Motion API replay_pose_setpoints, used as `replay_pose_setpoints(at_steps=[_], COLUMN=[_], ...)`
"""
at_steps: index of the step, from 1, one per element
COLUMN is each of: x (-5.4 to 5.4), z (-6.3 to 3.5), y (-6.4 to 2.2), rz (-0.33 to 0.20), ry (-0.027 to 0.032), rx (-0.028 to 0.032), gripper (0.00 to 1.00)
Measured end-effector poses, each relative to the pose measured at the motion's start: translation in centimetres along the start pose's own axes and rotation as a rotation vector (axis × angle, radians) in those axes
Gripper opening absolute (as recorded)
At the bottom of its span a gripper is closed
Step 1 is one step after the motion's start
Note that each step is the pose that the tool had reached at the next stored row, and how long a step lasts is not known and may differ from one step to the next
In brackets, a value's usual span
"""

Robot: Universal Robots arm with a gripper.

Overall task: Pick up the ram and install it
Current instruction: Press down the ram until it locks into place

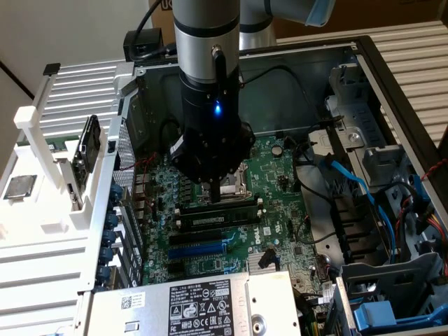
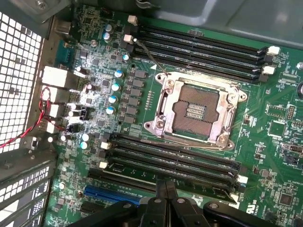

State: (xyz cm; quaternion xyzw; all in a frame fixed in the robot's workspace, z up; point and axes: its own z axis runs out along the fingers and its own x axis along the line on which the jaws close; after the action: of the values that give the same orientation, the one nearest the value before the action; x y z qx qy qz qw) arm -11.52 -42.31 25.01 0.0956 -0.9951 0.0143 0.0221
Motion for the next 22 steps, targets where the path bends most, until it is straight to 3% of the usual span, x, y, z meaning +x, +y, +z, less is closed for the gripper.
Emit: replay_pose_setpoints(at_steps=[8,22], x=[0.0,-0.02], z=[0.0,0.0], y=[0.0,0.0], rz=[0.118,0.132], ry=[0.0029,0.0032], rx=[-0.0055,-0.0062], gripper=[0.1,0.1])
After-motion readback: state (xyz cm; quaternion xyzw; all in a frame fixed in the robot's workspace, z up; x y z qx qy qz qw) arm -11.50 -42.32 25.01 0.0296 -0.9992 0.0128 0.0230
